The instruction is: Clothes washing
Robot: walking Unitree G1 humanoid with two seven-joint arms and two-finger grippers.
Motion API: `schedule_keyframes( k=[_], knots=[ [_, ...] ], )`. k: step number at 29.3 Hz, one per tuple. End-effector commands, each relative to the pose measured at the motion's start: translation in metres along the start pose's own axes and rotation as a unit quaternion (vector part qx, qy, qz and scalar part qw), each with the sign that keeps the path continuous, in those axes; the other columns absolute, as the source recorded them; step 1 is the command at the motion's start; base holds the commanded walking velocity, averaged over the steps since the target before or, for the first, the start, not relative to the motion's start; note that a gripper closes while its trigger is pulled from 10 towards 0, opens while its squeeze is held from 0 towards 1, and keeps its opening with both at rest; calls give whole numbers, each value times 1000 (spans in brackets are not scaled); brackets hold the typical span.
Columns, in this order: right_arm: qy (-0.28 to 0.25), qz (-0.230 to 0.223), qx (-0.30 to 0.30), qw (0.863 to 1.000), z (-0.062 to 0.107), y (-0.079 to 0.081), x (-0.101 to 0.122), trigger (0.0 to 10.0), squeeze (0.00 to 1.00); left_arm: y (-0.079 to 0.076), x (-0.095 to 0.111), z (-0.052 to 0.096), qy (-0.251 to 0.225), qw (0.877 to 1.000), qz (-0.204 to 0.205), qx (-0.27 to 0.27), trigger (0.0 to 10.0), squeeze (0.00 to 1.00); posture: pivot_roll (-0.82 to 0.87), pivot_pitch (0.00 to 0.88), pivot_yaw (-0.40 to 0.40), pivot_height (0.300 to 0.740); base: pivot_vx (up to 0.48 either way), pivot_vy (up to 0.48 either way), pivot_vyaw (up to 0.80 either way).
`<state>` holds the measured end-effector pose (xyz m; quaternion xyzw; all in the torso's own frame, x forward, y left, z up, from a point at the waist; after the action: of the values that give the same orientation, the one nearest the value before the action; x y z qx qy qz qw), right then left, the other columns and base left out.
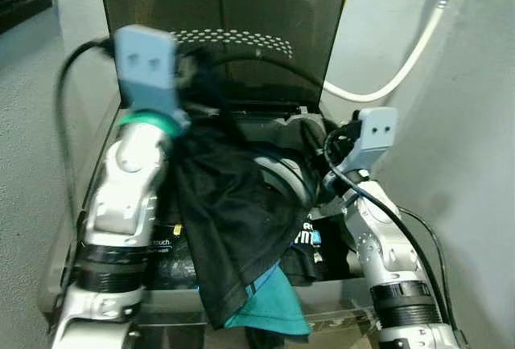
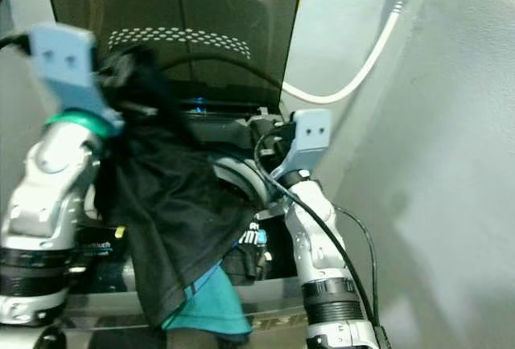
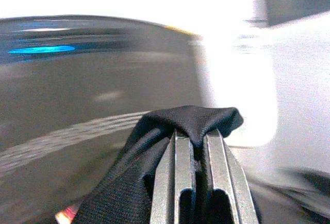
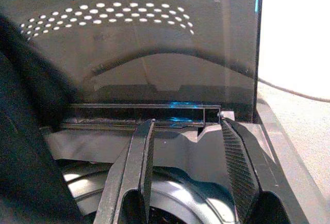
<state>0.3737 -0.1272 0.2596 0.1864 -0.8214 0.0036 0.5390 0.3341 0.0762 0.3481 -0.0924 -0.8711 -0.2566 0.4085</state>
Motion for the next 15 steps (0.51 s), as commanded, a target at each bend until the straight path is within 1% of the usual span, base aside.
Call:
schedule_keyframes(
  k=[1, 2, 3, 4, 5, 6, 7, 8, 9, 10, 11, 12, 14, 15],
  knots=[
    [-12, 0, -16, 1000, 0, -8, 5, 10000, 0, -10, 7, -1, -20, 999, 4, -38, 10000, 0, 31, 59, 3, 740, 0, 0, 0],
    [-26, 5, -30, 999, 0, -16, 13, 10000, 0, -32, 11, -1, -37, 993, 10, -111, 10000, 0, 24, 60, 12, 740, 0, 0, 0],
    [-40, 10, -40, 998, 0, -24, 22, 10000, 0, -45, 10, 1, -36, 986, 11, -163, 10000, 0, 20, 60, 20, 740, 0, 0, 0],
    [-40, 10, -40, 998, 0, -24, 22, 10000, 0, -45, 10, 1, -36, 986, 11, -163, 10000, 0, 20, 60, 20, 740, 0, 0, 0],
    [-50, 15, -48, 998, 1, -30, 28, 10000, 0, -51, 4, 4, -19, 980, -17, -196, 10000, 0, 21, 59, 23, 740, 0, 0, 0],
    [-55, 19, -53, 997, 2, -35, 31, 10000, 0, -49, -6, 6, 7, 976, -63, -207, 10000, 0, 21, 60, 23, 740, 0, 0, 0],
    [-55, 19, -53, 997, 2, -35, 31, 10000, 0, -49, -6, 6, 7, 976, -63, -207, 10000, 0, 21, 60, 23, 740, 0, 0, 0],
    [-57, 21, -56, 997, 3, -38, 32, 10000, 0, -45, -14, 7, 22, 972, -97, -212, 10000, 0, 24, 60, 22, 740, 0, 0, 0],
    [-57, 21, -56, 997, 3, -38, 32, 10000, 0, -45, -14, 7, 22, 972, -97, -212, 10000, 0, 24, 60, 22, 740, 0, 0, 0],
    [-55, 23, -57, 997, 4, -39, 31, 10000, 0, -32, -27, 7, 52, 966, -157, -196, 10000, 0, 29, 60, 19, 740, 0, 0, 0],
    [-52, 24, -55, 997, 5, -39, 30, 10000, 0, -18, -36, 6, 74, 960, -203, -177, 10000, 0, 32, 60, 15, 740, 0, 0, 0],
    [-46, 26, -48, 997, 4, -38, 27, 10000, 0, -3, -43, 7, 96, 951, -244, -164, 10000, 0, 36, 59, 12, 740, 0, 0, 0],
    [-46, 26, -48, 997, 4, -38, 27, 10000, 0, -3, -43, 7, 96, 951, -244, -164, 10000, 0, 36, 59, 12, 740, 0, 0, 0],
    [-32, 33, -35, 998, 4, -36, 25, 10000, 0, 10, -49, 9, 120, 940, -280, -154, 10000, 0, 38, 59, 10, 740, 0, 0, 0]
  ],
)
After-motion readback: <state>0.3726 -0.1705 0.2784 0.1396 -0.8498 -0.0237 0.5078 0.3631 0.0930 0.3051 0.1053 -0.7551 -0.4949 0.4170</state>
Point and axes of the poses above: a point about 5 cm out from each wrist's last joint towards the gripper, its own z axis pointing back from the gripper into the wrist, its own x axis along the axis of the wrist's last joint, y = z × x, the point moved 1 cm from there along -z, pointing out of the wrist towards the gripper, and after that the axes turned 6 degrees about -z, right-handed, at the moved point
